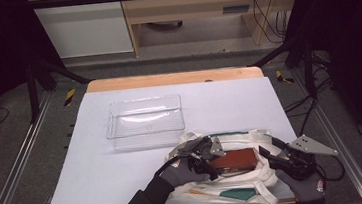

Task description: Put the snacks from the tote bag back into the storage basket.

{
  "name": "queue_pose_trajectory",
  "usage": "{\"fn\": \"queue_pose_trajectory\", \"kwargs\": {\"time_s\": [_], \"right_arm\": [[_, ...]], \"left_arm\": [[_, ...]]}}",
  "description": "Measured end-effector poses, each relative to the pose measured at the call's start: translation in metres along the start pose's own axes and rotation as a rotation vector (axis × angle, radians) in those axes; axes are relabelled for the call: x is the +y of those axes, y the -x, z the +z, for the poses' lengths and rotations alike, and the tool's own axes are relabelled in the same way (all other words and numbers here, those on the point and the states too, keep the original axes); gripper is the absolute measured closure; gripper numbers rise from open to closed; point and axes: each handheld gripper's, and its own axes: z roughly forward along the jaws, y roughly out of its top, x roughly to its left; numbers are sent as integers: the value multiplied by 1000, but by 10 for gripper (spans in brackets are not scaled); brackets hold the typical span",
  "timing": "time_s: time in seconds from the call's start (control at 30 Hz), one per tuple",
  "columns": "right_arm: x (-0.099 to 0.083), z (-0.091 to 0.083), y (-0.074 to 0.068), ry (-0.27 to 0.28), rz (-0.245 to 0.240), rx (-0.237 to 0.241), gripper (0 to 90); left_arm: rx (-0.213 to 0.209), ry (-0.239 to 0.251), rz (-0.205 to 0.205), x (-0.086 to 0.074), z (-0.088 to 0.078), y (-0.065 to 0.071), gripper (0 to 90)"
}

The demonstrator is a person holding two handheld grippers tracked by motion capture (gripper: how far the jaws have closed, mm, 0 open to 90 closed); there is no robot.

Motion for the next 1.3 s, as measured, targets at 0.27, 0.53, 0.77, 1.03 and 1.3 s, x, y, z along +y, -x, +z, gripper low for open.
{"fn": "queue_pose_trajectory", "kwargs": {"time_s": [0.27, 0.53, 0.77, 1.03, 1.3], "right_arm": [[0, 0, 1, 0, -1, -2, 430], [-1, 0, 2, 2, 3, -3, 428], [0, -2, 4, 18, 7, -18, 412], [2, -10, 8, 76, 25, -66, 378], [0, -11, 13, 90, 38, -96, 357]], "left_arm": [[-29, -8, 3, -1, 5, -4, 357], [-70, 5, 32, -2, 1, -7, 421], [-65, 40, 45, -2, -9, -5, 430], [-40, 91, 50, 0, -32, -1, 433], [-40, 155, 22, 3, -59, -7, 434]]}}
